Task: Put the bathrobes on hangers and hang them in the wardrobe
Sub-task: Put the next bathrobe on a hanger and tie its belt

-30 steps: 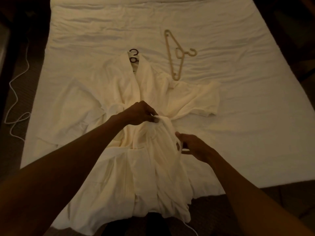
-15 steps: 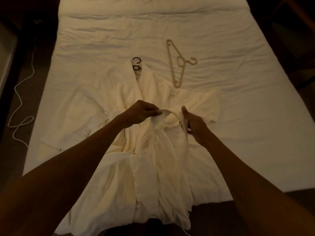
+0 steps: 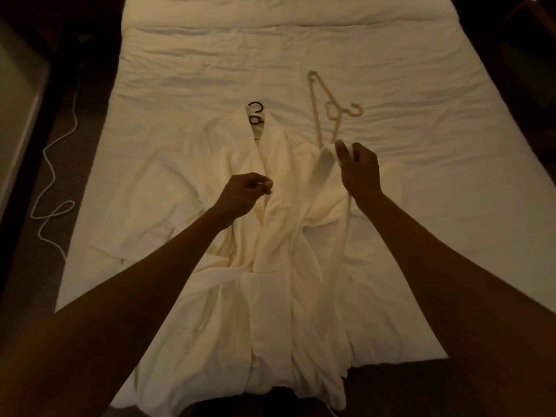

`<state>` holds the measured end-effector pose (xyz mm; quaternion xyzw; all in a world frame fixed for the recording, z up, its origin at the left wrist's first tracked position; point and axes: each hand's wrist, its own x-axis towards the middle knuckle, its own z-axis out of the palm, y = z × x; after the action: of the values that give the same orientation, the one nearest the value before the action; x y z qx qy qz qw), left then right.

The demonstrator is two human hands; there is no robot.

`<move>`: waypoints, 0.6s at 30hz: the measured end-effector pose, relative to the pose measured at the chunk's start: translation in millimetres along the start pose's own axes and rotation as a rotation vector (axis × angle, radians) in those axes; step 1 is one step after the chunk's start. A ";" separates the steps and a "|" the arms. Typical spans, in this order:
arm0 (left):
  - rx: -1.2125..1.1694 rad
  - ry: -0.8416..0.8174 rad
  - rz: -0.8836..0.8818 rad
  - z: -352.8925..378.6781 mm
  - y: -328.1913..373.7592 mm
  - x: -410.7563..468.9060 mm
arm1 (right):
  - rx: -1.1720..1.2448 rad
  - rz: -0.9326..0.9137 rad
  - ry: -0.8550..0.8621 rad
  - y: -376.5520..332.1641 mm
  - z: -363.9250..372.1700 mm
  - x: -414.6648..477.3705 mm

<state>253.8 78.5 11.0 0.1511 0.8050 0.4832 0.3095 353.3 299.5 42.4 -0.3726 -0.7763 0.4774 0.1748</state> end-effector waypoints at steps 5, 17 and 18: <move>0.181 0.187 -0.106 -34.4 -38.9 -3.1 | -0.195 -0.253 0.182 -8.3 11.2 1.0; 0.461 0.177 -0.247 -39.9 -91.6 -21.4 | -0.783 -0.050 -0.213 18.9 37.7 -19.4; 0.460 0.169 -0.247 -36.2 -92.3 -22.1 | -0.783 -0.036 -0.212 29.8 39.3 -29.1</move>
<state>252.5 -3.3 -49.2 0.0770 0.9288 0.2572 0.2553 360.2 261.7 -0.1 -0.3459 -0.9196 0.1782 -0.0530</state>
